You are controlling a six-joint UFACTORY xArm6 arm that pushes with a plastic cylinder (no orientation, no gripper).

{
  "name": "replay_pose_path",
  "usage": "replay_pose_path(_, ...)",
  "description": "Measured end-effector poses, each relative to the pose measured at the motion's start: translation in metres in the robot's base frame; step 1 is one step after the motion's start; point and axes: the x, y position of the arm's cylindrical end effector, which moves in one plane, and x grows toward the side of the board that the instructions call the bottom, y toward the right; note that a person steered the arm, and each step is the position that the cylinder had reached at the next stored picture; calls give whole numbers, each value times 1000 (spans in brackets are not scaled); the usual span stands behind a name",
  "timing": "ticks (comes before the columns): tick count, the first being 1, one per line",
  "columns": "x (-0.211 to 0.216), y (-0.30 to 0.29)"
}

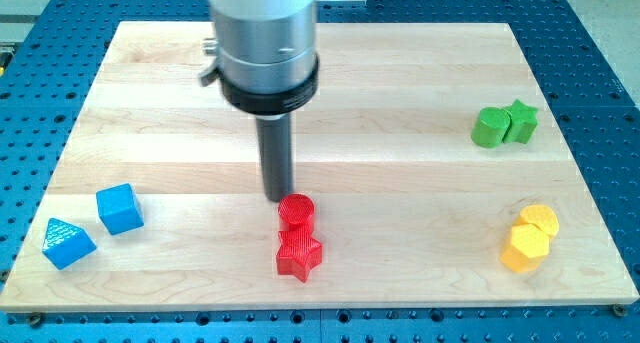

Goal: Push the blue cube to the top left side of the board

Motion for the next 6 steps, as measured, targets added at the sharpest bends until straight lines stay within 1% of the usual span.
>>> replay_pose_path(2,65,-115)
replay_pose_path(3,42,-139)
replay_pose_path(5,-66,-147)
replay_pose_path(6,-28,-145)
